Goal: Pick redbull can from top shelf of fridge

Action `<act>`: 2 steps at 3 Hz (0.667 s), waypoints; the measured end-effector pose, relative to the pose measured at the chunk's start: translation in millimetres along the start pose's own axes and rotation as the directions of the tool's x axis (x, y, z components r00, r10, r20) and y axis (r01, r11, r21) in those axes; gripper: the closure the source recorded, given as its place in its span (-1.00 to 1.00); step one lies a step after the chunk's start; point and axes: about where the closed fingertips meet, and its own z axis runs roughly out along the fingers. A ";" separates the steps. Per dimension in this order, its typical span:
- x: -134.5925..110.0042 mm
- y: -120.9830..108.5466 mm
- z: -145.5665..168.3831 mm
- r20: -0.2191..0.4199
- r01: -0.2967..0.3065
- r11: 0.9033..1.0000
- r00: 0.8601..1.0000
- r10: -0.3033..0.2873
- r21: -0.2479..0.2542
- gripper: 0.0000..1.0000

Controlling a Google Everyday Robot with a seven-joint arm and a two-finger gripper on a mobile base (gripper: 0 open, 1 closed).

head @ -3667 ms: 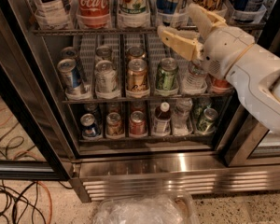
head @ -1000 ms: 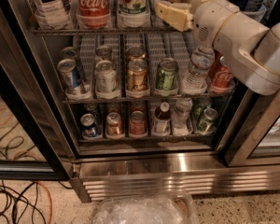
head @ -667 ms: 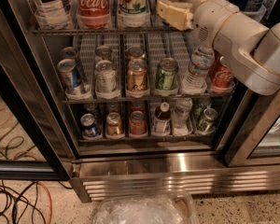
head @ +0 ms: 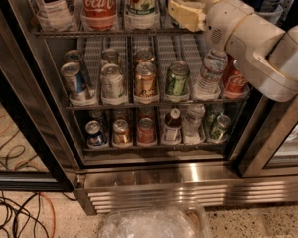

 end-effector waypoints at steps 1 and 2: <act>-2.2 0.7 1.0 0.032 -0.003 1.000 0.999 0.003 0.006 1.00; -4.0 1.1 0.1 0.049 -0.005 1.000 0.999 0.004 0.010 1.00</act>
Offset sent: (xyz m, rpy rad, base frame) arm -0.0024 -0.0021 0.0039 0.0810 -0.0812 -0.0068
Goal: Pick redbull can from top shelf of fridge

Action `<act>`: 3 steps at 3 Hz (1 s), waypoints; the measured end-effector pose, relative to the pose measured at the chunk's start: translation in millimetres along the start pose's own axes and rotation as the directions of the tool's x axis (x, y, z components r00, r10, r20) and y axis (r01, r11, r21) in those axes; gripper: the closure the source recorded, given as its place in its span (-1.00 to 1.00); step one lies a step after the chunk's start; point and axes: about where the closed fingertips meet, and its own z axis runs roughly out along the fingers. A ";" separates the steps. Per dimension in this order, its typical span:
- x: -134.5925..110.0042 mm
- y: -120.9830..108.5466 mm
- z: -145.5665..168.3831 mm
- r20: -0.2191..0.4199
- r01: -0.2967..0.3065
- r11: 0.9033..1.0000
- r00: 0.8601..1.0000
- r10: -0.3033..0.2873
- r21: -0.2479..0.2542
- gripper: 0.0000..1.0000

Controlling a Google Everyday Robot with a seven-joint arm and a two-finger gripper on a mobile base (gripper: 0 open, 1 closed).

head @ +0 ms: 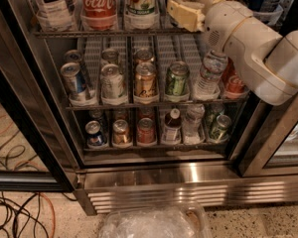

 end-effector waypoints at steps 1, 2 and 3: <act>-3.5 -0.7 -0.9 0.019 0.004 1.000 1.000 -0.004 0.005 1.00; -9.2 -0.6 -3.6 0.024 0.014 1.000 1.000 -0.015 0.007 1.00; -23.2 1.5 -4.2 0.033 0.035 0.999 0.999 -0.035 -0.002 1.00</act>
Offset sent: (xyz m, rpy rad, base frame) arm -0.0120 -0.0118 0.0151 -0.0048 -0.0425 -0.0195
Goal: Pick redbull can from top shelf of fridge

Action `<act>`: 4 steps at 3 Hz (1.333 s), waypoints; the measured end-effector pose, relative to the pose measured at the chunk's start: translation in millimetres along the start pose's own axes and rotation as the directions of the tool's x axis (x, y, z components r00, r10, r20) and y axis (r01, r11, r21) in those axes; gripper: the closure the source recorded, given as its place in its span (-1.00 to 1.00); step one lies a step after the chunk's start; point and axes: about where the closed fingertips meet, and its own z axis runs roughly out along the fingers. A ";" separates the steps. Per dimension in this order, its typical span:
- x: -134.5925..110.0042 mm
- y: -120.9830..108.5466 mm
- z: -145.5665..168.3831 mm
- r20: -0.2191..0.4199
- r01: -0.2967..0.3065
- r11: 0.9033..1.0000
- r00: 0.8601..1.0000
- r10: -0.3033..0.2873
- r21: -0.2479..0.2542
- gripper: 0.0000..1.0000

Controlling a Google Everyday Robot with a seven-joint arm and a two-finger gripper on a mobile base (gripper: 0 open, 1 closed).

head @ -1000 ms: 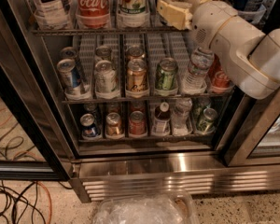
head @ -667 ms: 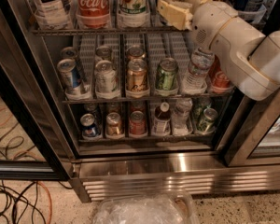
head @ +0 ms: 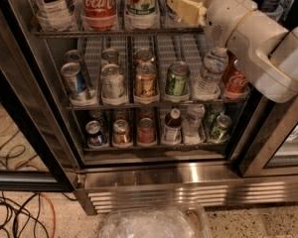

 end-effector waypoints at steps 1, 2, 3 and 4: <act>-16.7 5.5 -3.8 0.000 0.033 0.999 0.999 -0.033 -0.022 1.00; -17.4 9.0 -8.0 -0.008 0.036 0.999 0.999 -0.036 -0.027 1.00; -15.1 15.3 -13.4 -0.020 0.027 0.999 0.999 -0.027 -0.037 1.00; -15.2 35.2 -25.5 -0.047 0.015 0.997 0.999 -0.019 -0.081 1.00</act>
Offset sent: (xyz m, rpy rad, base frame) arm -0.0164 -0.0042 0.0160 -0.0458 -0.0227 0.0045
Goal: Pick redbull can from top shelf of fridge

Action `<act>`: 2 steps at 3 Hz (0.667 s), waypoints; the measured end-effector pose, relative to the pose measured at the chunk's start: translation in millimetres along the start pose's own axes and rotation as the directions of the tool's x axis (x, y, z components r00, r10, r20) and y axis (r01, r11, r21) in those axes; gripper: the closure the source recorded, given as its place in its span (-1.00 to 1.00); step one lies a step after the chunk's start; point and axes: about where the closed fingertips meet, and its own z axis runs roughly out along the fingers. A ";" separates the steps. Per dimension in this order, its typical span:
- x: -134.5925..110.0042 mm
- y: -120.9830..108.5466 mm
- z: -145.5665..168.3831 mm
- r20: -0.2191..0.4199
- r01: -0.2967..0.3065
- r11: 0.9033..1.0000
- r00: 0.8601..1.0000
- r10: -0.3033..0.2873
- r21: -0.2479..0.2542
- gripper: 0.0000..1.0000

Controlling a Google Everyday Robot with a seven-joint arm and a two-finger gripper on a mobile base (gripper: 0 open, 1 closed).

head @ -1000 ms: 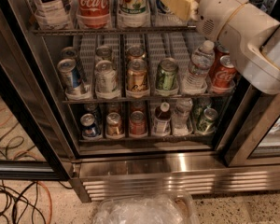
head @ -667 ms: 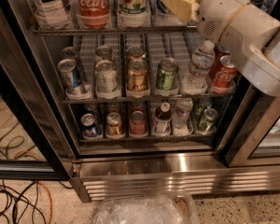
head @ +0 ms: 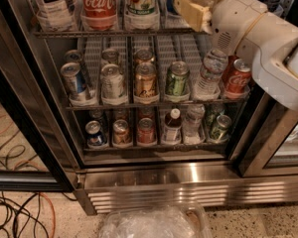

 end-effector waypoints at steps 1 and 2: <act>-0.4 2.9 -1.4 -0.002 0.001 1.000 1.000 -0.001 -0.003 1.00; -1.8 7.0 -3.8 -0.004 0.005 1.000 1.000 -0.005 -0.009 1.00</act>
Offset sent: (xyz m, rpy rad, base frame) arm -0.0355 0.0017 -0.0067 -0.0348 0.0001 0.0207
